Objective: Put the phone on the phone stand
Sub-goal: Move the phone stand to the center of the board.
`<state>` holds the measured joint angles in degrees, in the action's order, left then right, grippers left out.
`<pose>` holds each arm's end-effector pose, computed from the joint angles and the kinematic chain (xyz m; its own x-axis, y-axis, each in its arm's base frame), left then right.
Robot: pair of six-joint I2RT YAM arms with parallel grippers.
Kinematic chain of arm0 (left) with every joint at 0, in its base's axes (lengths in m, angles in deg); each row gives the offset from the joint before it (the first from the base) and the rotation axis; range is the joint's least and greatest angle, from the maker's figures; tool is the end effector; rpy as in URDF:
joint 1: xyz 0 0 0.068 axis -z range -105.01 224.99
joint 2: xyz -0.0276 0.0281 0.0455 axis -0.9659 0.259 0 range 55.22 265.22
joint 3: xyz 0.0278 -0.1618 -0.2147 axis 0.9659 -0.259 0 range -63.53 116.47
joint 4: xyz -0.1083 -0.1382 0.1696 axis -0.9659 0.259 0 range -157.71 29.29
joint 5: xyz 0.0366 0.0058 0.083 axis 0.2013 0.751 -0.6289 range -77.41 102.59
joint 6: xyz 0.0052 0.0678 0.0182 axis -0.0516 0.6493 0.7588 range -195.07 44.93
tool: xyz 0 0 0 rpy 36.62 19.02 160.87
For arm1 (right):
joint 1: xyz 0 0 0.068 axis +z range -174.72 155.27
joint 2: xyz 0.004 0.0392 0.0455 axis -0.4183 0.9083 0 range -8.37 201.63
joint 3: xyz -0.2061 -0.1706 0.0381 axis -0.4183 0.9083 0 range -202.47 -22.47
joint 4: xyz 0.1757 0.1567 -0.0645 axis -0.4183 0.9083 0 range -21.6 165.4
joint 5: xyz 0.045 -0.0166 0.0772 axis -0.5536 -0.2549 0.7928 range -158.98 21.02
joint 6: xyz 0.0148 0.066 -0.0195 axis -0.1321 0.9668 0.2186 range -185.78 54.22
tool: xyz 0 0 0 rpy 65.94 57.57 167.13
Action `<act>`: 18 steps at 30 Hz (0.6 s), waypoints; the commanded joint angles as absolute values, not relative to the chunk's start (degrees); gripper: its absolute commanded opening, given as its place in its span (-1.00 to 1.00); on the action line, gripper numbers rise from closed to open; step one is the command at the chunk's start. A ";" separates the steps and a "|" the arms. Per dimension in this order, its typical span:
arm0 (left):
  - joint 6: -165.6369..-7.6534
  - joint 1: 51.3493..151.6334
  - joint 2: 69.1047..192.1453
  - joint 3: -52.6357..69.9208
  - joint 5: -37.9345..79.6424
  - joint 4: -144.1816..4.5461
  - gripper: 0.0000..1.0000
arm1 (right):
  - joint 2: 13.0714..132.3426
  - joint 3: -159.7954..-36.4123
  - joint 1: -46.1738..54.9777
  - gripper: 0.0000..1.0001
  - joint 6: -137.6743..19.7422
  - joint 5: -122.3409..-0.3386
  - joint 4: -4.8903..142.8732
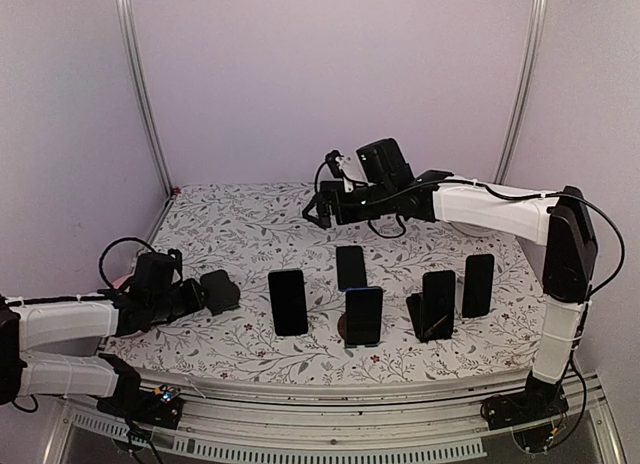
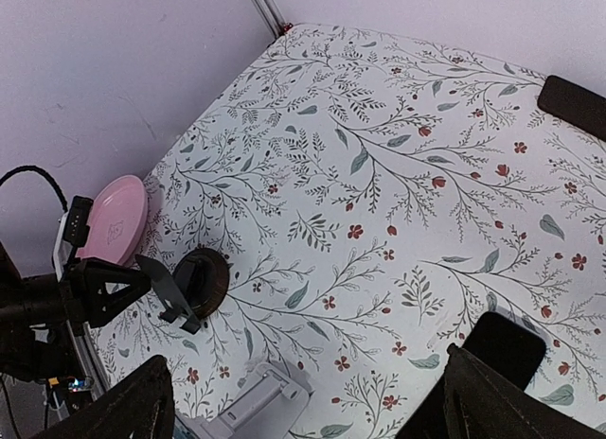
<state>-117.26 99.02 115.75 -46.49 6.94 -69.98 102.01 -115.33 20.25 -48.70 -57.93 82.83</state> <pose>0.1811 -0.0744 0.1422 -0.6727 -0.4319 -0.6007 -0.1542 0.8760 -0.4571 0.3145 0.3300 0.2786 -0.5954 -0.1874 -0.7812 -0.6631 0.6637 0.3461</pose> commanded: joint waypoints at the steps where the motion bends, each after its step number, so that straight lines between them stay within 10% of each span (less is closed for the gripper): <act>1: -115.96 97.84 116.21 -44.35 4.35 -67.38 -0.49 | 98.89 -113.87 20.10 0.98 -49.16 -58.55 81.40; 7: -116.15 99.44 112.89 -44.01 6.13 -67.56 -0.21 | 97.73 -112.62 20.13 0.98 -49.37 -60.27 80.77; 15: -119.84 107.64 113.61 -40.43 -3.18 -64.31 0.84 | 95.23 -110.74 19.85 0.98 -48.57 -64.85 78.83; 18: -123.27 109.47 115.90 -38.87 -7.44 -61.80 0.93 | 94.26 -110.22 19.51 0.98 -47.67 -66.39 78.74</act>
<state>-119.34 107.18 113.76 -41.33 -0.62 -65.39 97.86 -111.07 20.16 -48.72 -63.00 80.84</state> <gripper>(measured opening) 0.957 0.989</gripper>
